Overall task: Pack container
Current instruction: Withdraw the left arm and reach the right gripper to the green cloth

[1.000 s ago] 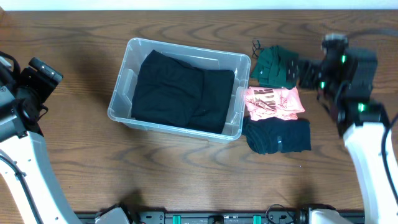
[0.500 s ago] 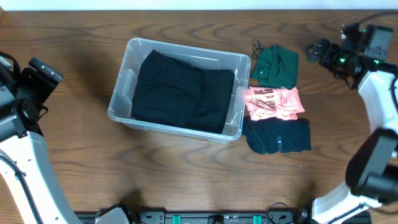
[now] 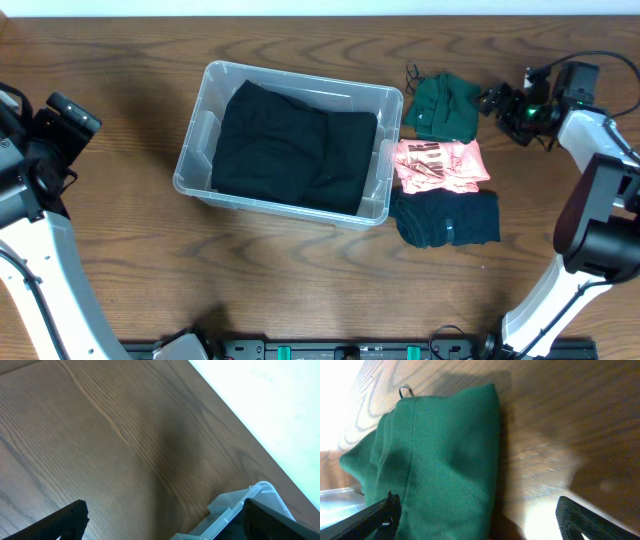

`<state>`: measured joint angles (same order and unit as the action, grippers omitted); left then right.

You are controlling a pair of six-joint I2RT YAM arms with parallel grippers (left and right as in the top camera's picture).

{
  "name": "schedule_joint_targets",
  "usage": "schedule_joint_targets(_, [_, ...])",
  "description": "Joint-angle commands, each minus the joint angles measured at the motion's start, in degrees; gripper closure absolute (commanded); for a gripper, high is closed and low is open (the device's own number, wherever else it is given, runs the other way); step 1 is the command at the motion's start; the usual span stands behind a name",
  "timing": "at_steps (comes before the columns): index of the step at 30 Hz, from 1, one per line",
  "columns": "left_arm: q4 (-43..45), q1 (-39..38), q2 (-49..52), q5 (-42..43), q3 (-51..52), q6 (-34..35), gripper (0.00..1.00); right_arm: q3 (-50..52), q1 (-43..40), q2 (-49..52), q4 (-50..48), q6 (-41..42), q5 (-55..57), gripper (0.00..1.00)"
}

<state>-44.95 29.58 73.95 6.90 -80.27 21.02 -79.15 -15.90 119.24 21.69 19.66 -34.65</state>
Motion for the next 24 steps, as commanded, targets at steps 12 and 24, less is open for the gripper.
schedule_joint_targets(12, [-0.02,0.24,0.11,-0.33,0.15,0.11,0.02,-1.38,6.45,4.39,-4.94,7.15,0.11,0.74])
schedule_joint_targets(24, [0.00,0.24,0.11,-0.33,0.15,0.11,0.02,-1.42,3.23,-8.55,-8.92,7.37,-25.88,0.98])
